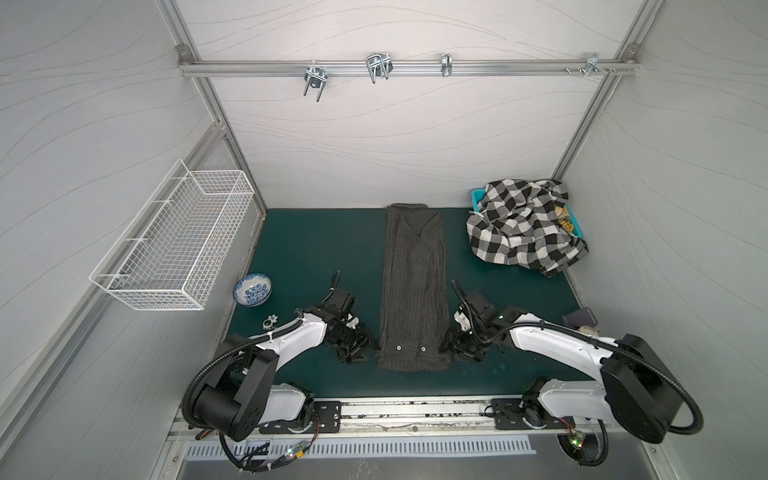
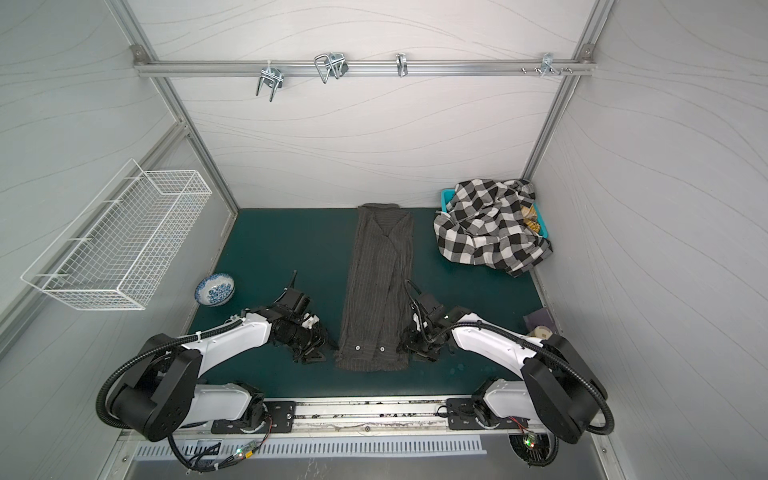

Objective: Fold and stack the long sleeve shirts
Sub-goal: 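Release the strip and grasp its near end with both grippers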

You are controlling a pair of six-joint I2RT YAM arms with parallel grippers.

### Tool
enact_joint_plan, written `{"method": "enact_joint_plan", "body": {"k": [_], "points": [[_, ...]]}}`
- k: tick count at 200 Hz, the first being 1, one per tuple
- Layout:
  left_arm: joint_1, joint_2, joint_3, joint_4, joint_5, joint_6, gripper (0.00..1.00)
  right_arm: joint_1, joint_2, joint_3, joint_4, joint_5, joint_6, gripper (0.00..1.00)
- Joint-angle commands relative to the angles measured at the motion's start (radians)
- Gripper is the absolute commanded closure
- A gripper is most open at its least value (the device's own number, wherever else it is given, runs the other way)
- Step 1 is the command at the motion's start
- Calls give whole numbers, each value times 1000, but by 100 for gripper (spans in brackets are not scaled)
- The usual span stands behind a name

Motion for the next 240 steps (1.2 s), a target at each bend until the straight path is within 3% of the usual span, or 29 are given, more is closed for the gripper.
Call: {"method": "enact_joint_plan", "body": {"k": [1,25,70,95,194,215,240], "points": [[-25,36,11,47,-31,-15,48,-5,18,-9,40,-27,42,50],[-48,66,12,50,-47,-19,51,-6,31,-3,25,-22,41,64],[-76,102,25,55,-65,-26,59,-5,22,-6,3,-8,43,73],[-78,122,30,55,-67,-27,70,-8,23,-9,4,-8,44,81],[-113,176,64,59,-59,-12,92,-24,50,-20,31,-33,33,88],[-122,179,72,58,-61,-8,100,-23,58,-19,24,-34,30,94],[-139,151,74,28,-70,-3,100,-24,25,-28,-20,-33,35,100]]}}
